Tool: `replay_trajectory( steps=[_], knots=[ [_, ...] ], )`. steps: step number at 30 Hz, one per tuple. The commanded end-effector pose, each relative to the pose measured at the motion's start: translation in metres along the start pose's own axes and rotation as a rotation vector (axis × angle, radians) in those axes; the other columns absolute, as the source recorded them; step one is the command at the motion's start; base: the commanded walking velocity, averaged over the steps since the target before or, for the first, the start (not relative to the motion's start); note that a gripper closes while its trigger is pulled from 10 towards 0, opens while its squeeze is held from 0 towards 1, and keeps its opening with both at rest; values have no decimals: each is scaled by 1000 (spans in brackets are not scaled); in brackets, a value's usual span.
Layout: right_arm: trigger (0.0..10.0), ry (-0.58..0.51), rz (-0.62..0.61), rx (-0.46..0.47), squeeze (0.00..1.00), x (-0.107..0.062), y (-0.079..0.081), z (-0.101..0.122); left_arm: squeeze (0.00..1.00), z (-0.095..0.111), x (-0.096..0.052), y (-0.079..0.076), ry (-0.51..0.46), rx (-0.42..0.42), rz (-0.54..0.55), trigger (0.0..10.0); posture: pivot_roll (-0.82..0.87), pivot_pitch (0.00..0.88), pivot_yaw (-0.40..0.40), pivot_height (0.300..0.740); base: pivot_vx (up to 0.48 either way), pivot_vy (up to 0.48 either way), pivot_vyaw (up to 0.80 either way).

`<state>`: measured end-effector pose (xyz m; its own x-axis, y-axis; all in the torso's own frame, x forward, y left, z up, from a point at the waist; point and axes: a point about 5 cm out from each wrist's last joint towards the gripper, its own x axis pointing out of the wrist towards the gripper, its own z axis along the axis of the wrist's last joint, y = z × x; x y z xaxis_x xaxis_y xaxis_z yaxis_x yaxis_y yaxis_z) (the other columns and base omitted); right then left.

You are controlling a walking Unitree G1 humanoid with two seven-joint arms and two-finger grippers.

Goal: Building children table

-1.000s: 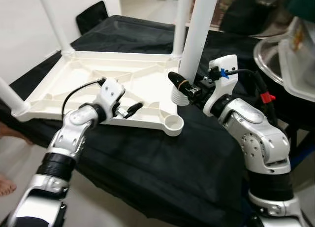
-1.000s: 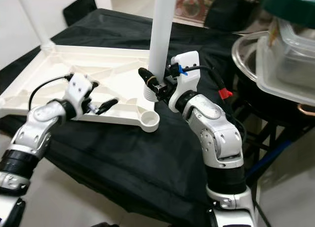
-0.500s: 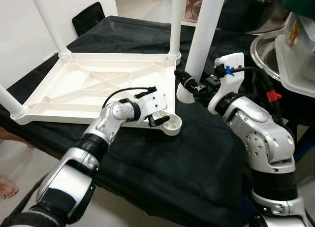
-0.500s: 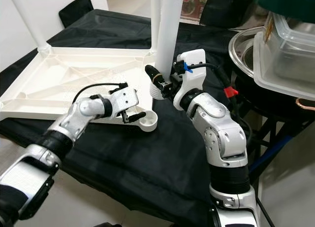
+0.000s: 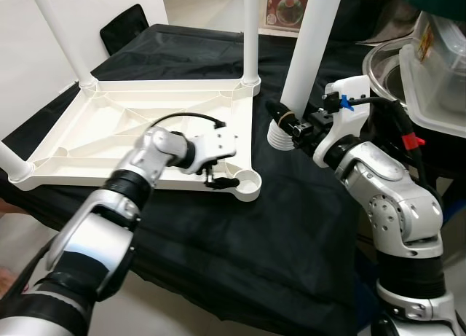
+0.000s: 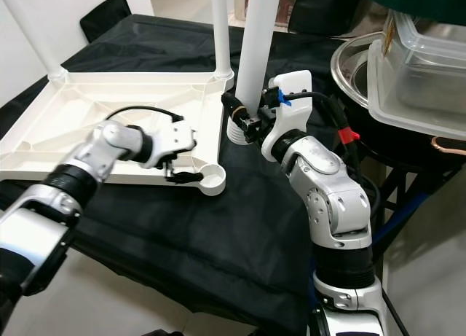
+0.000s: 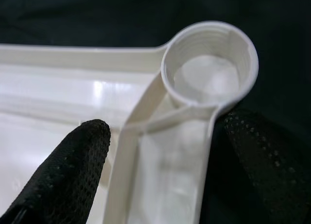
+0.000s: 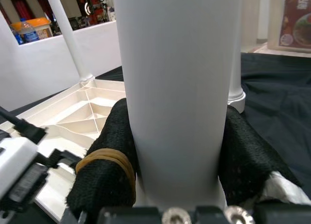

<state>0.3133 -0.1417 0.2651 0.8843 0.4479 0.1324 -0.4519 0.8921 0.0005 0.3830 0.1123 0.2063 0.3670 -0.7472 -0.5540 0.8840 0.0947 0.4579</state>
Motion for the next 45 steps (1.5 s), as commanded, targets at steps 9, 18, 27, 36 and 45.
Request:
replay_trajectory(
  steps=[9, 18, 27, 36, 45],
  knots=[
    [10000, -9, 12, -10, 0, -1, 2, 3, 0, -41, -10, -46, 109, -26, -424, 10000, -129, 151, 54, 740, 0, 0, 0],
    [10000, -7, 12, -9, 0, 1, 1, 2, 0, -47, -18, -40, 166, -7, -387, 10000, -131, 148, 54, 740, 0, 0, 0],
    [10000, 9, 21, -18, 0, -5, -2, 2, 0, -71, -55, -72, 370, 67, -729, 10000, -135, 152, 59, 740, 0, 0, 0],
    [10000, 0, 104, -4, 0, -8, 4, 5, 0, -81, -82, -52, 474, 100, -627, 10000, -130, 154, 53, 740, 0, 0, 0],
    [10000, -73, 217, 34, 0, -12, 21, 12, 0, -9, -89, -12, -123, 39, -34, 10000, -125, 158, 50, 740, 0, 0, 0]
  ],
)
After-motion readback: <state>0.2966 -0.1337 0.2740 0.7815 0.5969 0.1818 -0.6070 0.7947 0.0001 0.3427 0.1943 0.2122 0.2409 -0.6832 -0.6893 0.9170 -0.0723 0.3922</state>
